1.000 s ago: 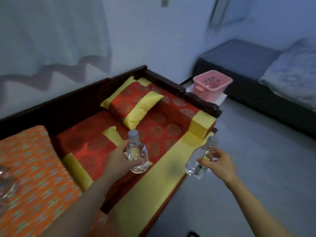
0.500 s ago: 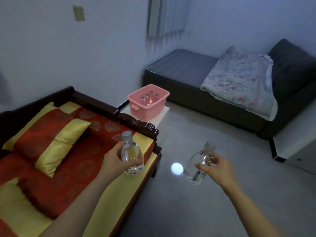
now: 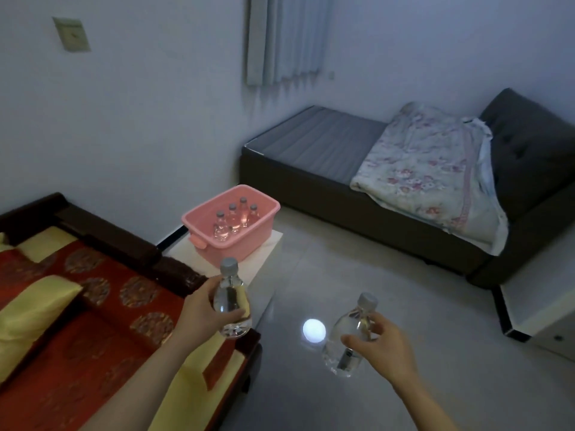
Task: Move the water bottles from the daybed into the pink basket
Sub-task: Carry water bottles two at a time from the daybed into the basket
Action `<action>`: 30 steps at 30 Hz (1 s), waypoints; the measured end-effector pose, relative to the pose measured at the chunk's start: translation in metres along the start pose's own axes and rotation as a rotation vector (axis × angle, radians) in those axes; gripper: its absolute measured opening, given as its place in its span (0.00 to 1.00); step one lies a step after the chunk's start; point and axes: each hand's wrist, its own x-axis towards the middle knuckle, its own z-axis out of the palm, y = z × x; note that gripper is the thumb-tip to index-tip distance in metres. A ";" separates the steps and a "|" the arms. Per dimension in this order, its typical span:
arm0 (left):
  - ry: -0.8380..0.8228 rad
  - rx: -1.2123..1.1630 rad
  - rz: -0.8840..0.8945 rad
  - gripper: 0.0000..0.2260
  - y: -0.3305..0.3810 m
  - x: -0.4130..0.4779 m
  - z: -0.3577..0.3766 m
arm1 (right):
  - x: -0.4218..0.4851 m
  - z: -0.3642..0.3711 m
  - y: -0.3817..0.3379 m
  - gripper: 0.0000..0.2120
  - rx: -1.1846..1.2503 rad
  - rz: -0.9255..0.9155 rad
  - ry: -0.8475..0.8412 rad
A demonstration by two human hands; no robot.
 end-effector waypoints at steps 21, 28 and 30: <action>0.450 0.069 -0.285 0.30 0.031 0.284 0.088 | 0.438 -0.027 -0.099 0.15 -0.014 -0.282 -0.279; 0.543 0.079 -0.358 0.29 0.016 0.328 0.069 | 0.521 0.046 -0.155 0.22 -0.028 -0.378 -0.446; 0.575 0.076 -0.383 0.28 0.003 0.345 0.063 | 0.539 0.075 -0.170 0.22 -0.017 -0.394 -0.488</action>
